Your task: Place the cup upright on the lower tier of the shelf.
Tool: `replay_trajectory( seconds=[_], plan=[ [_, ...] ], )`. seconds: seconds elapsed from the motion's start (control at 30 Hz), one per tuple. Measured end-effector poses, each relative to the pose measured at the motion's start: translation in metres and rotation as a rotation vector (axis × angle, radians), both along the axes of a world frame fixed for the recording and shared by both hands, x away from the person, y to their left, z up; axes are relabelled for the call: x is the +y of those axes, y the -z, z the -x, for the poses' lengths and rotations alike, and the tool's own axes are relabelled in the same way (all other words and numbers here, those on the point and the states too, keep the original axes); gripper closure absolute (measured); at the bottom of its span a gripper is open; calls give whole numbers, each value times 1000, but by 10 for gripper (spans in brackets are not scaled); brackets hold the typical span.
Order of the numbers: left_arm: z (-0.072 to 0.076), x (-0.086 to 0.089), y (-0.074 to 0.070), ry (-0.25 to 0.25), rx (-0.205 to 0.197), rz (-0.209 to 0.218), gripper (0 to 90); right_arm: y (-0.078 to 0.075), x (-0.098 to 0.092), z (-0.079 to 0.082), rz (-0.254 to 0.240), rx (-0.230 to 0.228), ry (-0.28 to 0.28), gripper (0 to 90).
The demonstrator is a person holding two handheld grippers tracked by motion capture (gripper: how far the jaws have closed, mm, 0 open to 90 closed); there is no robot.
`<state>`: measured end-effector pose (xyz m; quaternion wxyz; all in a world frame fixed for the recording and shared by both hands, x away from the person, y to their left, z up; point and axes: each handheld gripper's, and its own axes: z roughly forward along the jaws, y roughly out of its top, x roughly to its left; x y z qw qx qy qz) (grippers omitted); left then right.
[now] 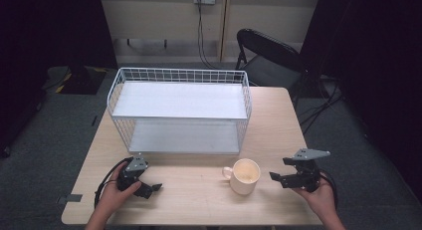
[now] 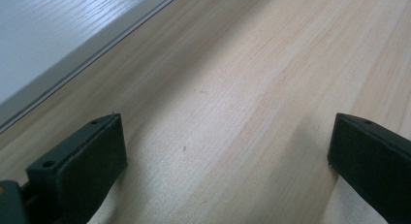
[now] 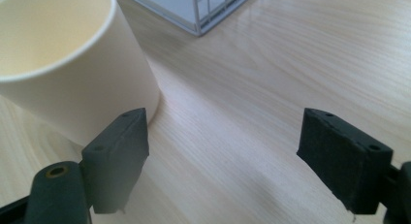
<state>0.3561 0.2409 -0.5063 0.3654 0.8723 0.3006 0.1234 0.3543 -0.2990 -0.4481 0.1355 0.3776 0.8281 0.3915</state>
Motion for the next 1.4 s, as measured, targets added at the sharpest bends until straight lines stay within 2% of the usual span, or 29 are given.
replay_trajectory(
  seconds=[0.37,0.77,0.8,1.23,1.4],
  plan=[
    [0,0,0,0,0,0,0,-17,8,-4,-3,-23,-11,178],
    [0,0,0,0,0,-1,0,-31,17,-7,-31,-25,-27,193],
    [0,0,0,2,2,-3,0,-33,19,-8,-51,-19,-34,198],
    [0,0,0,1,0,-1,0,-33,40,-8,-75,-13,-72,233],
    [0,0,0,2,3,-5,0,-29,49,-9,-89,6,-90,269]
  ],
)
